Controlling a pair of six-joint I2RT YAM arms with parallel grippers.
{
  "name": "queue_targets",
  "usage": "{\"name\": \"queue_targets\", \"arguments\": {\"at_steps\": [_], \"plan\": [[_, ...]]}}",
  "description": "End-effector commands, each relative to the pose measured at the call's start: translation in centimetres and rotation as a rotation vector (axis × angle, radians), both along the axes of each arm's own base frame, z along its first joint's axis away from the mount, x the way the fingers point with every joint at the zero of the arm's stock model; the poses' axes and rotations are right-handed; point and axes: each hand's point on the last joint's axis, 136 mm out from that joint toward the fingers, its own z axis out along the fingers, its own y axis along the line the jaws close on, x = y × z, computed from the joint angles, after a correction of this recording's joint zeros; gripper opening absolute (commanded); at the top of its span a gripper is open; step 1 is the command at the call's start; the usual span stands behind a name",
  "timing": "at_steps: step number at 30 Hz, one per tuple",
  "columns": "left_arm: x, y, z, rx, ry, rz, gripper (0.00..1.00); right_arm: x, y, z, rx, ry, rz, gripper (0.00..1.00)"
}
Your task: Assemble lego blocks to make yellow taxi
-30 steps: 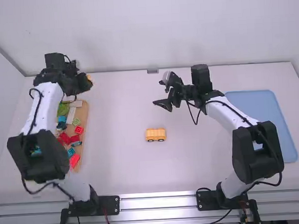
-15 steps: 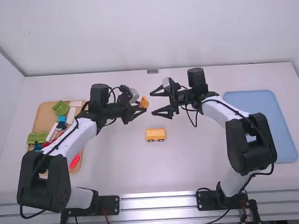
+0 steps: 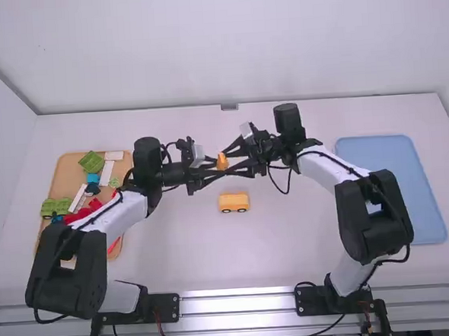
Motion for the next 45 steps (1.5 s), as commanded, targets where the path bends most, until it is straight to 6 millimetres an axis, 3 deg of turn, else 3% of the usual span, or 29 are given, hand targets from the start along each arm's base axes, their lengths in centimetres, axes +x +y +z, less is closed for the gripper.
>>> {"name": "queue_targets", "arguments": {"at_steps": [1,6,8,9,10,11,13,15,17,19,20,22,25,28,31,33,35,37,38,40,45], "plan": [[-0.8,-0.3,0.1,-0.016,0.029,-0.027,0.02,-0.6,0.0,0.2,0.023,-0.01,0.031,0.41],[-0.7,-0.2,0.0,-0.014,0.034,-0.023,0.04,-0.5,0.0,0.3,0.023,-0.015,0.028,0.19],[-0.7,-0.2,0.0,-0.014,0.034,-0.024,0.29,-0.4,0.1,0.3,0.023,-0.026,0.024,0.1],[-0.7,-0.2,0.0,-0.013,0.034,-0.024,0.6,-0.2,0.1,0.2,0.017,-0.03,0.015,0.08],[-0.7,-0.2,0.0,-0.013,0.035,-0.023,0.73,0.0,0.2,0.1,0.008,-0.036,0.001,0.06],[-0.6,-0.2,-0.1,-0.011,0.035,-0.016,0.99,0.8,0.4,-0.3,-0.021,-0.036,-0.039,0.04],[0.0,0.2,-0.4,0.002,0.045,0.019,0.99,2.5,0.6,-1.0,-0.082,-0.02,-0.134,0.0],[2.5,2.0,-2.2,0.072,0.091,0.193,0.99,6.7,0.7,-3.0,-0.222,0.053,-0.388,0.0],[4.9,4.4,-3.9,0.136,0.169,0.384,0.99,9.3,0.1,-4.6,-0.315,0.09,-0.573,0.0],[7.3,8.4,-5.4,0.174,0.303,0.629,0.99,11.2,-1.0,-6.4,-0.412,0.103,-0.73,0.0],[8.3,11.3,-6.0,0.188,0.399,0.764,0.99,12.0,-1.9,-7.4,-0.475,0.107,-0.809,0.0],[8.6,13.6,-5.8,0.206,0.466,0.817,0.99,12.5,-2.6,-7.8,-0.525,0.117,-0.855,0.0],[9.0,17.3,-4.7,0.213,0.549,0.901,0.99,11.8,-2.0,-6.1,-0.547,0.043,-0.755,0.0],[9.2,21.6,-3.1,0.203,0.603,1.004,0.99,8.8,-0.9,-2.2,-0.489,-0.045,-0.524,0.0],[8.8,25.6,-2.1,0.177,0.686,1.132,0.99,6.7,-0.2,0.0,-0.442,-0.088,-0.387,0.0],[8.3,27.6,-1.8,0.144,0.74,1.199,0.99,6.2,0.6,-0.3,-0.444,-0.085,-0.36,0.0],[7.8,29.2,-1.2,0.123,0.737,1.224,0.99,5.7,2.2,-2.4,-0.48,-0.049,-0.334,0.0],[7.4,29.4,-0.8,0.126,0.708,1.215,0.99,5.6,3.1,-3.7,-0.499,-0.03,-0.32,0.0],[6.9,29.3,-0.1,0.123,0.658,1.201,0.99,5.6,4.6,-5.7,-0.523,-0.002,-0.31,0.0],[6.4,29.0,0.8,0.129,0.573,1.19,0.99,6.1,6.1,-7.2,-0.555,0.019,-0.321,0.0],[5.1,29.8,2.8,0.072,0.433,1.31,0.99,5.9,8.2,-9.0,-0.711,-0.048,-0.301,0.0]]}}
